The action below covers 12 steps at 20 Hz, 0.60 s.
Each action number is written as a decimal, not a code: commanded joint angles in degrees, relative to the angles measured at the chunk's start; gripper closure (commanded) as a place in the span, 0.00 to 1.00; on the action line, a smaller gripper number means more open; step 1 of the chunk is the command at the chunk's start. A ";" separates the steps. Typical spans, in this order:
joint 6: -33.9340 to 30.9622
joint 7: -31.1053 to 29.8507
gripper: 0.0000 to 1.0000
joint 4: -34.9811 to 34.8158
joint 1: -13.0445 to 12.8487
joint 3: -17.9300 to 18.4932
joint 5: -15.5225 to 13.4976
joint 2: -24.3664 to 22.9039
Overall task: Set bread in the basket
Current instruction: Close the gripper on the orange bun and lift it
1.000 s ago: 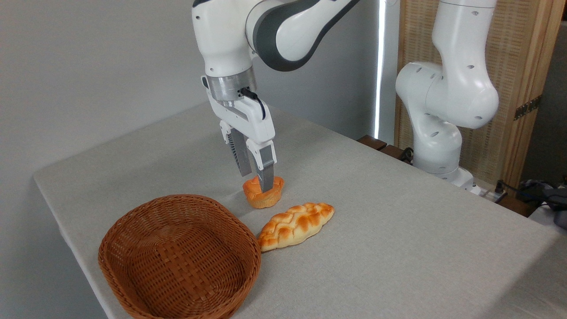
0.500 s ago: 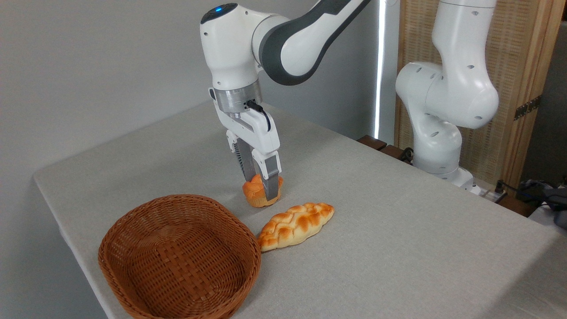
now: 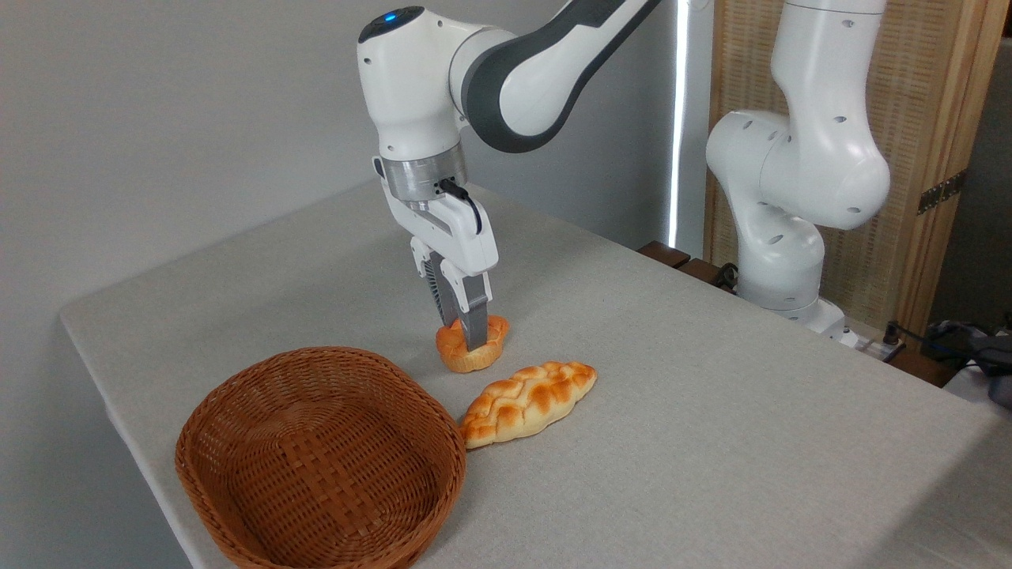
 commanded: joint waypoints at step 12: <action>-0.16 2.89 0.76 1.01 0.02 0.33 -0.90 -0.92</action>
